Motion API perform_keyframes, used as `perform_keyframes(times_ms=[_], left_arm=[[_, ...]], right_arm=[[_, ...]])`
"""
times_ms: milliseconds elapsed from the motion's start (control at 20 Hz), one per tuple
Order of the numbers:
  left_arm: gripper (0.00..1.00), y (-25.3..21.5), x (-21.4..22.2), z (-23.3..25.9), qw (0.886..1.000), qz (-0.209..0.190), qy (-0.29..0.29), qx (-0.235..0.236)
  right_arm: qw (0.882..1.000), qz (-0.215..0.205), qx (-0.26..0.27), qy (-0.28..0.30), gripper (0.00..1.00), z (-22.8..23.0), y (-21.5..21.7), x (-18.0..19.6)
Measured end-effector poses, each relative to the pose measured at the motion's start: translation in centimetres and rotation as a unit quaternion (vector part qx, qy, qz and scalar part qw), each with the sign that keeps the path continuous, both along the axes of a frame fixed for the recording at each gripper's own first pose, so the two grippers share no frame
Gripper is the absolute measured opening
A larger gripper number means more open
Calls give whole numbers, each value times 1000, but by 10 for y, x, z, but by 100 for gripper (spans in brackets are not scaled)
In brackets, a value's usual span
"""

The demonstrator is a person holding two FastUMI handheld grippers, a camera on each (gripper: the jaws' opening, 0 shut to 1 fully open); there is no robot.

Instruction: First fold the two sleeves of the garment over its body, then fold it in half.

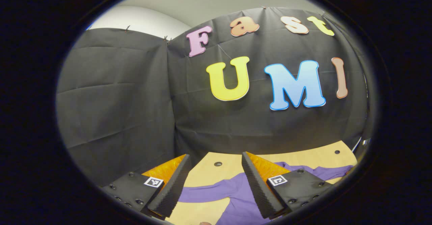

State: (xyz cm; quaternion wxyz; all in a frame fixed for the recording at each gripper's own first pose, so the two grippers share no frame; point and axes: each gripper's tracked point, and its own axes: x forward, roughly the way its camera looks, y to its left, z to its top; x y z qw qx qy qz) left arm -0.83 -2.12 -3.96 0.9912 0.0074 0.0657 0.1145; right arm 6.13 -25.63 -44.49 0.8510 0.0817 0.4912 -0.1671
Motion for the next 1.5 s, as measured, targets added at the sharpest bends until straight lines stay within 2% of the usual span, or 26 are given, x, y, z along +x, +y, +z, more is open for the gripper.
perform_keyframes(times_ms=[200, 550, 1000, 1500], left_arm=[[96, 7, -3, -5, 1000, -3, 0, -11], [96, 35, -16, -6, 1000, 5, -3, -12], [96, 105, -46, -25, 999, 39, 13, -18], [96, 195, -83, -56, 993, 112, 36, -14]], right_arm=[[999, 22, 13, -33, 1, 26, 19, 22], [993, 73, 48, -85, 1, 77, 107, 58], [977, 146, 108, -114, 1, 114, 264, 97], [952, 246, 152, -103, 1, 114, 451, 101]])
